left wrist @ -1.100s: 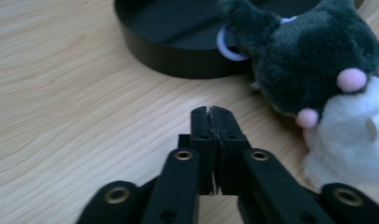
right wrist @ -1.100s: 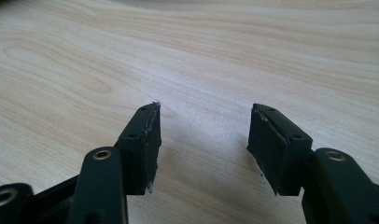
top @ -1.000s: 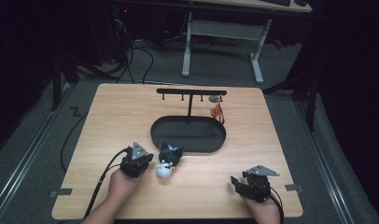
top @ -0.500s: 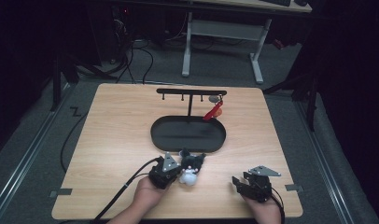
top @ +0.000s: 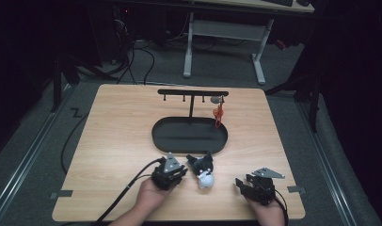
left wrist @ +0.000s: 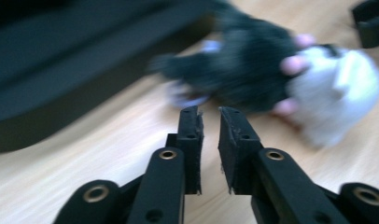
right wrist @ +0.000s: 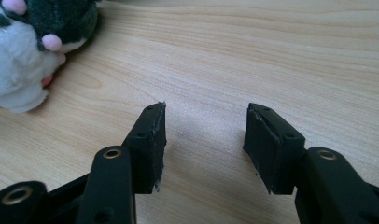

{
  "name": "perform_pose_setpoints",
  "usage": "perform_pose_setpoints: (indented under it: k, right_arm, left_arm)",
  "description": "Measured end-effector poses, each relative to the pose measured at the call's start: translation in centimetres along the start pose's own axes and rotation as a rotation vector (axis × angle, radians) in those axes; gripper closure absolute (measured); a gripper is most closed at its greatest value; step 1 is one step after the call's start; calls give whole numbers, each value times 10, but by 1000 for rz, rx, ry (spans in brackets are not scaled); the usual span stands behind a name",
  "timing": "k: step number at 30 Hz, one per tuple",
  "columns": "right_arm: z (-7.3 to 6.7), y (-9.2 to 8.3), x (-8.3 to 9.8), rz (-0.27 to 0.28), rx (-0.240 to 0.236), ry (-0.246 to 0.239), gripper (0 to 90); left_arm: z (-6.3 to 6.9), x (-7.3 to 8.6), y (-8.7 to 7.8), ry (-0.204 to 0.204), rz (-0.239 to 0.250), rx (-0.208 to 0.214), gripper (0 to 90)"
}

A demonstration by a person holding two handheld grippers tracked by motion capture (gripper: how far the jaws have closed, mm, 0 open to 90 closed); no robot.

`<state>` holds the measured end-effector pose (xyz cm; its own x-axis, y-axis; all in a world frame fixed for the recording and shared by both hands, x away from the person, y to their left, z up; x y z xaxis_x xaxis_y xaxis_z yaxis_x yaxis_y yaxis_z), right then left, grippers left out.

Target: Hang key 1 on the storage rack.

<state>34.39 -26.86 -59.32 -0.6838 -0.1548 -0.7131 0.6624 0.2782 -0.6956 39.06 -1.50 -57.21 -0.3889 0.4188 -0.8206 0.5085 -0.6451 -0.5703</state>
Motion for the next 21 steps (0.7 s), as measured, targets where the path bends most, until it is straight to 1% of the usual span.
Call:
perform_pose_setpoints:
  k: [3,4,5,7,9,11,13,15,16,17,18,20,21]
  right_arm:
    - [-2,0,0,-6,5,2,534]
    - [-2,0,0,-10,9,2,550]
    - [-2,0,-1,-12,18,6,557]
    - [-2,0,-2,-15,33,0,566]
    - [-2,0,-2,-21,44,-6,564]
    - [-3,0,-4,-29,52,-11,555]
    - [-3,0,-6,-35,61,-13,549]
    - [-3,-1,-11,-39,70,-19,542]
    - [-4,-1,-13,-42,70,-24,539]
    - [-5,-2,-14,-47,70,-17,531]
    - [-7,-2,-14,-54,67,-22,518]
    - [-10,-1,-14,-81,84,-38,507]
    - [-10,-1,-14,-81,84,-38,507]
  left_arm:
    - [-33,8,-26,-13,11,-57,721]
    - [-33,8,-26,-13,11,-57,700]
    - [-54,15,-45,-16,15,-95,682]
    - [-75,25,-63,-28,9,-132,647]
    - [-92,33,-80,-42,19,-166,632]
    - [-107,43,-93,-54,22,-194,624]
    - [-117,53,-100,-65,19,-211,611]
    - [-123,60,-103,-88,23,-204,595]
    - [-126,62,-104,-92,26,-200,584]
    - [-128,65,-104,-91,24,-200,572]
    - [-130,68,-105,-85,15,-202,557]
    - [-133,75,-104,-54,-9,-211,526]
    - [-133,75,-104,-54,-9,-211,504]
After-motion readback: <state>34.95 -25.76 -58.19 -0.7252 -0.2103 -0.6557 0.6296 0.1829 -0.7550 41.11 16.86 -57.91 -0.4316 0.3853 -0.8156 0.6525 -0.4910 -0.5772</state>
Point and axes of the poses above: each handheld gripper's, and its own axes: y roughly forward along the jaws, x roughly out of its underside, z roughly to its right, the point moved 10 cm from there along y, roughly forward along the jaws, and after that the axes turned 2 degrees about z, right-handed, at the moved point
